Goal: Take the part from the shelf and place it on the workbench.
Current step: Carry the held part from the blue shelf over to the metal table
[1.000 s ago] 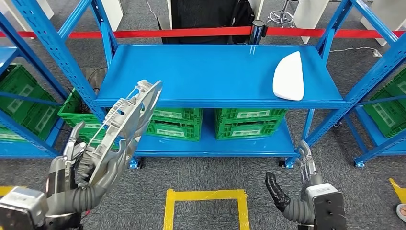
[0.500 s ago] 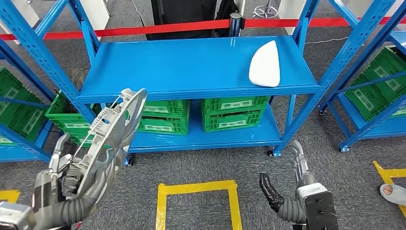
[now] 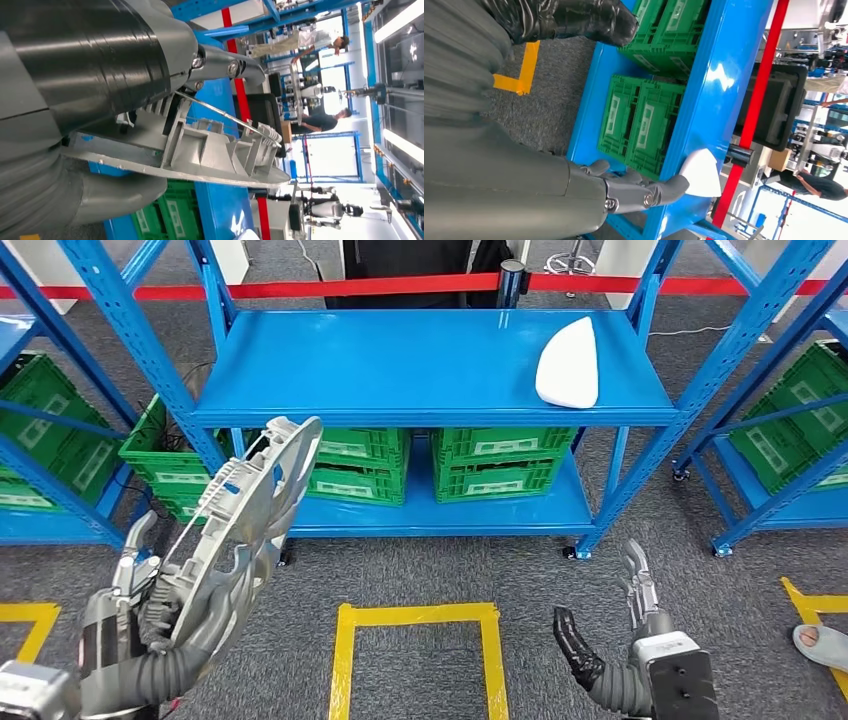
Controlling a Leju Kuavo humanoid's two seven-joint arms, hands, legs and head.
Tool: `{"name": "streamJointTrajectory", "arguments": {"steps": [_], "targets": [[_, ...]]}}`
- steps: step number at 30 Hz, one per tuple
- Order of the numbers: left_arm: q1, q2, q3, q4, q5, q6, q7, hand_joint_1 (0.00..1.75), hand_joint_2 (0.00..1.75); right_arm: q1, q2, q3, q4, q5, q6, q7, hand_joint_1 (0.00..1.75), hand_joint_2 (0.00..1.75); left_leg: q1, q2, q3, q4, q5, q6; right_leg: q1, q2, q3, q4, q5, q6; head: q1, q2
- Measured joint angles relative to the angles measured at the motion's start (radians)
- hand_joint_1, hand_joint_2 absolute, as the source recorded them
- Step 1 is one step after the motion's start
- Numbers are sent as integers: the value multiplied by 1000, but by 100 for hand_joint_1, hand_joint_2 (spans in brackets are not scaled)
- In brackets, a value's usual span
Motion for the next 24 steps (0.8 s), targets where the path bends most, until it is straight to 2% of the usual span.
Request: {"name": "streamJointTrajectory", "arguments": {"steps": [1, 4, 5, 6, 8, 9, 10, 11, 12, 14, 15, 16, 19, 20, 22, 24], "targets": [[0, 0, 0, -1, 0, 0, -1, 175, 175, -1, 0, 0, -1, 1, 0, 0, 0, 175, -1, 0, -5, 4, 4, -6, 2, 1, 15, -28, -4, -5, 3, 0], [1, 1, -1, -2, 1, 1, -1, 175, 175, -2, 0, 0, -3, 2, 0, 0, 0, 175, 2, -1, -16, 9, 9, -26, 5, -1, 4, -41, 4, -29, 2, 0], [1, 2, -2, -2, 1, 1, -1, 175, 175, -3, 0, 0, -3, 2, 0, 0, 0, 175, 3, -2, -25, 24, -8, -31, 3, -3, -1, -45, 11, -39, -1, 0], [1, 3, -2, -2, 1, 1, -2, 175, 175, -3, 0, 1, -4, 2, 0, 1, 0, 175, 4, -3, -40, 58, -39, -35, 2, -5, -3, -48, 18, -47, -6, 0], [1, 5, -5, -3, 1, 2, -3, 175, 175, -3, 0, 1, -4, 2, 0, 1, 0, 175, 7, -5, -84, 181, -123, -41, 3, -7, -15, -49, 32, -57, -18, 0], [1, 5, -6, -3, 2, 2, -3, 175, 175, -3, 0, 1, -4, 2, 0, 1, 0, 175, 8, -5, -102, 243, -153, -44, 4, -7, -22, -48, 40, -58, -23, 0], [1, 6, -7, -3, 2, 2, -3, 175, 175, -3, 0, 2, -4, 2, 0, 1, 0, 175, 9, -5, -107, 280, -163, -45, 4, -7, -30, -46, 47, -57, -27, 0], [2, 6, -8, -3, 2, 2, -3, 175, 175, -3, 0, 2, -4, 2, 0, 1, 0, 175, 10, -5, -94, 280, -155, -45, 4, -7, -39, -45, 53, -56, -30, 0], [2, 7, -8, -3, 2, 2, -3, 175, 175, -3, 0, 2, -4, 2, 0, 1, 0, 175, 11, -5, -61, 240, -131, -44, 4, -6, -45, -43, 57, -54, -34, 0], [1, 9, -9, -4, 2, 2, -3, 175, 175, -3, 0, 3, -4, 2, 0, 1, 0, 175, 11, -6, 38, 96, -85, -38, 5, -5, -55, -37, 63, -47, -41, 0], [1, 10, -10, -5, 2, 3, -3, 175, 175, -3, 0, 3, -4, 2, 0, 1, 0, 175, 10, -7, 77, 36, -75, -34, 5, -5, -59, -34, 66, -42, -43, 0], [1, 11, -11, -6, 1, 3, -3, 175, 175, -4, 0, 3, -5, 2, 0, 1, 0, 175, 9, -7, 99, -1, -74, -32, 6, -5, -64, -32, 70, -37, -44, 0], [2, 11, -12, -8, -2, 3, -2, 175, 175, -4, -1, 3, -5, 2, -1, 3, 0, 175, 8, -8, 97, -20, -69, -19, 6, -5, -76, -28, 82, -18, -42, 0], [2, 11, -12, -9, -5, 3, -1, 175, 175, -4, -2, 3, -5, 1, -2, 4, 0, 175, 9, -7, 94, -24, -62, -12, 5, -5, -85, -18, 73, -13, -39, 0], [1, 12, -12, -11, -12, 3, 1, 175, 175, -3, -4, 3, -5, 1, -4, 5, 0, 175, 12, -5, 84, -30, -48, 2, 4, -4, -120, 61, 15, -4, -28, 0], [1, 12, -12, -13, -19, 3, 4, 175, 175, -3, -6, 3, -5, -1, -5, 8, 0, 175, 9, -5, 64, -27, -36, 9, 4, -4, -167, 193, -56, 1, -13, 0]]}}
